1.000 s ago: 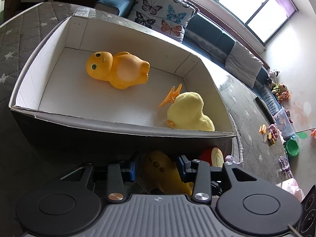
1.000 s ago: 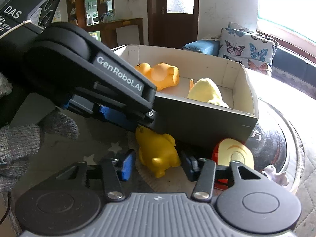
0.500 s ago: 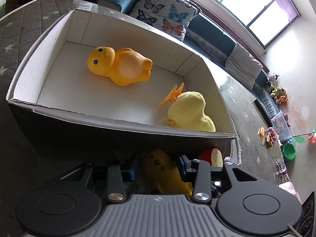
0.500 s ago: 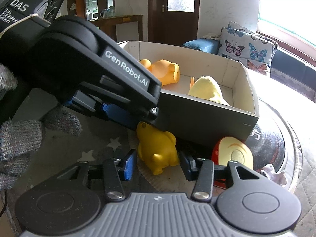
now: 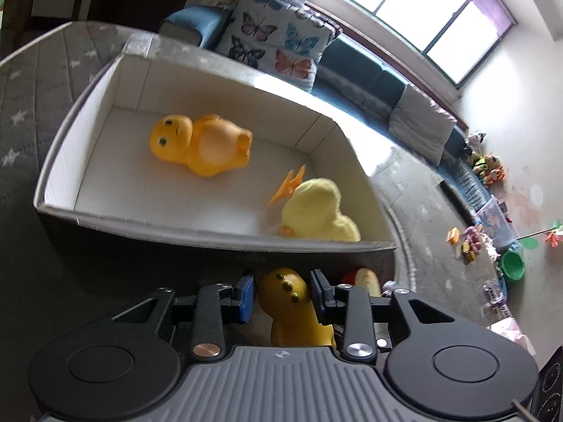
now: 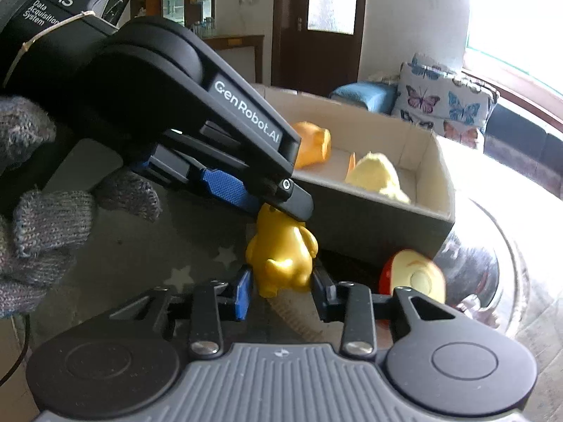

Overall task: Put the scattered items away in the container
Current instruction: 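Carry the yellow duck with the left tool into the box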

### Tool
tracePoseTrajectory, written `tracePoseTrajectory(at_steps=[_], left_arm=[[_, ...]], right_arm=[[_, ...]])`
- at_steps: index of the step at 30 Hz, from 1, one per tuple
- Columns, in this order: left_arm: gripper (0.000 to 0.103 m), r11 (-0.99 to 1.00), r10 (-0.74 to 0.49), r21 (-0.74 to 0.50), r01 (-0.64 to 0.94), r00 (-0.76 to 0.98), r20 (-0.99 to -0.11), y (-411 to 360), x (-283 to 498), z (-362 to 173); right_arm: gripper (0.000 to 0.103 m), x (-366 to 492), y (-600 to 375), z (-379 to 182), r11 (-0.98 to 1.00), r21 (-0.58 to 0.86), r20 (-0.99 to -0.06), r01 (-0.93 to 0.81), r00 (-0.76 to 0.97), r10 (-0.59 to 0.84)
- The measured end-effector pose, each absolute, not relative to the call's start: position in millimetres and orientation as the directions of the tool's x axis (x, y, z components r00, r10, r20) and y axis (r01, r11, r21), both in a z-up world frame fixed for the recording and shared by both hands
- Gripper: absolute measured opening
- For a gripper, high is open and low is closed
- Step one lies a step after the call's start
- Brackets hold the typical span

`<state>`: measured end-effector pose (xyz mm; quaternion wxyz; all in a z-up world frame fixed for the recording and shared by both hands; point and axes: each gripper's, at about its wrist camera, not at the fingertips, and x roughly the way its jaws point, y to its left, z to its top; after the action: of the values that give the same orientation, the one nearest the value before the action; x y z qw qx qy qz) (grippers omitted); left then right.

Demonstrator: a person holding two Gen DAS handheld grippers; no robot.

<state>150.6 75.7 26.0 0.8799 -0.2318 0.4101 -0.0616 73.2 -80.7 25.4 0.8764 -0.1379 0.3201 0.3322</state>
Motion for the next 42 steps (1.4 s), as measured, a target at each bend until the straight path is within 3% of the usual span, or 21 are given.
tracePoseTrajectory(at_steps=[13, 28, 42], left_arm=[[0.036, 0.878, -0.276, -0.475, -0.066, 0.74, -0.613, 95.9, 169.4, 74.0], [0.036, 0.863, -0.249, -0.479, -0.159, 0.691, -0.678, 120.9, 230.4, 39.2], [0.035, 0.856, -0.243, -0.479, -0.194, 0.667, -0.705, 125.9, 238.9, 22.9]], right_arm=[[0.035, 92.7, -67.5, 70.7, 0.727, -0.055, -0.563, -0.684, 0.623, 0.543], [0.035, 171.6, -40.6, 49.0, 0.697, 0.009, -0.668, -0.717, 0.514, 0.537], [0.037, 188.0, -39.9, 39.9, 0.702, 0.07, -0.703, -0.709, 0.465, 0.539]])
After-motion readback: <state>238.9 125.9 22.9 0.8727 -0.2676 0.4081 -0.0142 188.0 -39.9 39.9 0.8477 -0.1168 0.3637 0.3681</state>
